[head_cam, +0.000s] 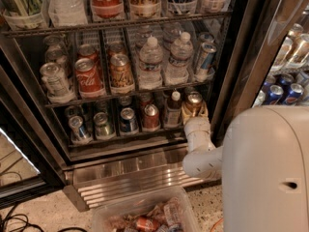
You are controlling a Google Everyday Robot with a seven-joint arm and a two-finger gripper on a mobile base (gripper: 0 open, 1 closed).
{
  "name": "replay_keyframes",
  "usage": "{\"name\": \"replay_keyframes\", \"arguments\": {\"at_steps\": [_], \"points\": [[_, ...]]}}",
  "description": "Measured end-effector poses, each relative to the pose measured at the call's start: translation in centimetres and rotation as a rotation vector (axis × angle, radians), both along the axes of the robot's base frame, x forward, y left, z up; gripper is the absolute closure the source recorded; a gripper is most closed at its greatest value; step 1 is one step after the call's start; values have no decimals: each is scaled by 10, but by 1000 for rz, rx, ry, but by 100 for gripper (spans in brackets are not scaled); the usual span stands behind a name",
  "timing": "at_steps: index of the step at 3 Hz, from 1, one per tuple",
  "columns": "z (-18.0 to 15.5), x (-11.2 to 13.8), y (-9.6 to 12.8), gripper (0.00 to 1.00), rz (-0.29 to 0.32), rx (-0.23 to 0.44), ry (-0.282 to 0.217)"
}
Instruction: Pick orange can from bottom shelf of fridge
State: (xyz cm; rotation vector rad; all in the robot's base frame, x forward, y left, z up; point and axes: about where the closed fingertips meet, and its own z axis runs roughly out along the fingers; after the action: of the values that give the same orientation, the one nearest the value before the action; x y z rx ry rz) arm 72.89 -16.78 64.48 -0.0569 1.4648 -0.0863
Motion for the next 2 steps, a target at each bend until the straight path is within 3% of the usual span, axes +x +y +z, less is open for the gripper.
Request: {"name": "replay_keyframes", "arguments": {"at_steps": [2], "points": [[-26,-30,-4,100,17,-50,133]]}}
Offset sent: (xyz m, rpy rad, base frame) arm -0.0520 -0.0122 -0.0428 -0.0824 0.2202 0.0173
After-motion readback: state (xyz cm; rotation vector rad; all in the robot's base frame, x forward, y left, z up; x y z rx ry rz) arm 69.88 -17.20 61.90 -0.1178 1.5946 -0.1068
